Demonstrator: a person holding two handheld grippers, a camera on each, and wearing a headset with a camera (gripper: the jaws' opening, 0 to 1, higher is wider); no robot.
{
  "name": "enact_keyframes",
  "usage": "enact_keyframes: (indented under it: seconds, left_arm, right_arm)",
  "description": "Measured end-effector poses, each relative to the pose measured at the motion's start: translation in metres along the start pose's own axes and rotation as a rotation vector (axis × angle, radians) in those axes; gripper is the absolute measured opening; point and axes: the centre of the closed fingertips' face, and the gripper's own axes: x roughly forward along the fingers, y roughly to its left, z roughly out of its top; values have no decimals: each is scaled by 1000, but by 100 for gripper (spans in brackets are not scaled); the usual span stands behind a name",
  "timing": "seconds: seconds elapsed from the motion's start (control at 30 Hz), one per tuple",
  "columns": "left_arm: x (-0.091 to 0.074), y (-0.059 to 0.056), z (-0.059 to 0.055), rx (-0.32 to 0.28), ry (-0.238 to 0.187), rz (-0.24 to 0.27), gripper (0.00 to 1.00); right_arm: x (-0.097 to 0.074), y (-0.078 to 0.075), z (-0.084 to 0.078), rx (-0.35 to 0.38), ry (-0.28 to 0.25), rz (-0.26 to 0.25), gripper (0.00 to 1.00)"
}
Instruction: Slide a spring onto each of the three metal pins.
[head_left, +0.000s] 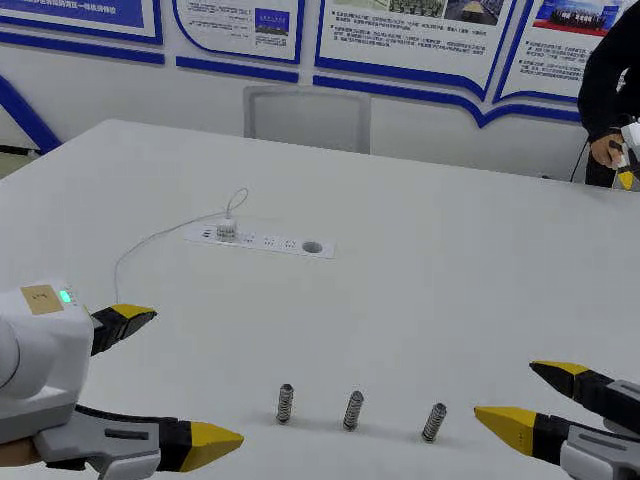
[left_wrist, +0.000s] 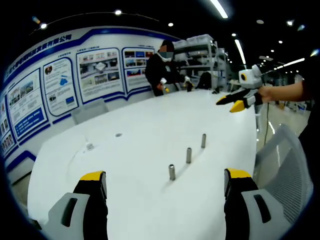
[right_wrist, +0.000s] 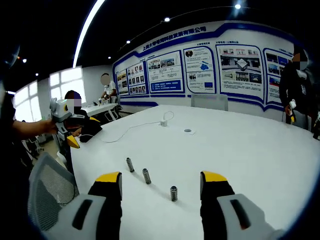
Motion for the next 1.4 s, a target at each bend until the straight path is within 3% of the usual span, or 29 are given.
enact_keyframes:
  seconds: [0.23, 0.33, 0.7, 1.0, 1.4]
  left_arm:
    - [-2, -2, 1, -5, -6, -2, 99]
    - [-3, -3, 6, -35, -40, -2, 99]
    - [0, -6, 11, -36, -49, -9, 98]
    - [0, -3, 8, -45, -41, 0, 98]
    - [-1, 0, 3, -56, -33, 7, 98]
  right_arm:
    - [2, 4, -3, -7, 17, -5, 69]
    - [1, 5, -4, -6, 19, -8, 70]
    - [-6, 2, -12, 22, 13, -34, 76]
    - [-9, -7, -19, 35, 24, -81, 85]
    - [-13, -14, -19, 60, 5, -104, 86]
